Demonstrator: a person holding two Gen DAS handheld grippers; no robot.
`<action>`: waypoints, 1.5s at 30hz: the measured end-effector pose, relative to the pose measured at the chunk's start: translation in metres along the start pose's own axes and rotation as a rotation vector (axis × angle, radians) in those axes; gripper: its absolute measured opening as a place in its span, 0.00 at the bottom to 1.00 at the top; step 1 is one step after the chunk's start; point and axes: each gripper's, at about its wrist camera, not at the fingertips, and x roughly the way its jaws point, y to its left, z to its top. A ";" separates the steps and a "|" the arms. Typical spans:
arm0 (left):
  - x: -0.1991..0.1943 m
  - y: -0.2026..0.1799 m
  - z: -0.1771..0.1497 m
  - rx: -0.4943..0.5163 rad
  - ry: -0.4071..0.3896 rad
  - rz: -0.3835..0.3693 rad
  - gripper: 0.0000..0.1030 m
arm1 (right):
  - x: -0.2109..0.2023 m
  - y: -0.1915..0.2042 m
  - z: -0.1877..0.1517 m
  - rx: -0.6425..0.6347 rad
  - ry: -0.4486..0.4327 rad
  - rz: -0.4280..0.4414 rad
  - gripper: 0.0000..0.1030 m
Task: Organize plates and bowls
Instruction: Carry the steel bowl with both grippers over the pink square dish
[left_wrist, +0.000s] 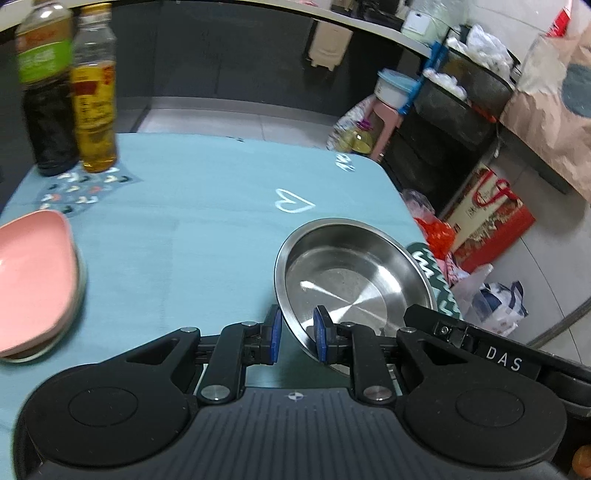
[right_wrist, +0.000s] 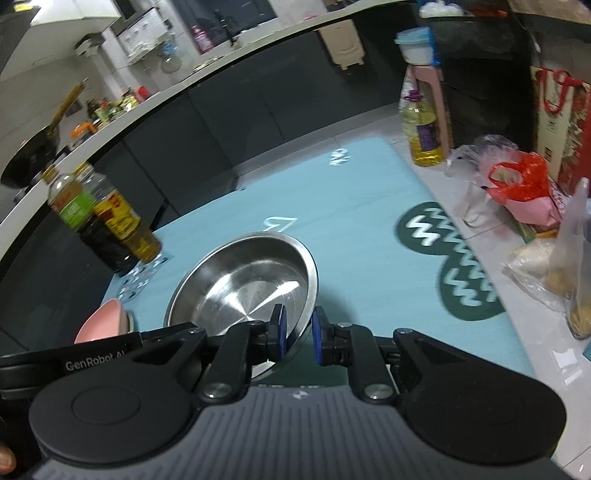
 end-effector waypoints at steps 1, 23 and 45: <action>-0.003 0.005 -0.001 -0.007 -0.006 0.007 0.16 | 0.001 0.005 0.000 -0.008 0.003 0.008 0.00; -0.071 0.129 -0.008 -0.219 -0.133 0.175 0.16 | 0.047 0.139 -0.005 -0.258 0.124 0.150 0.01; -0.069 0.214 -0.018 -0.361 -0.120 0.260 0.17 | 0.114 0.229 -0.026 -0.491 0.266 0.137 0.02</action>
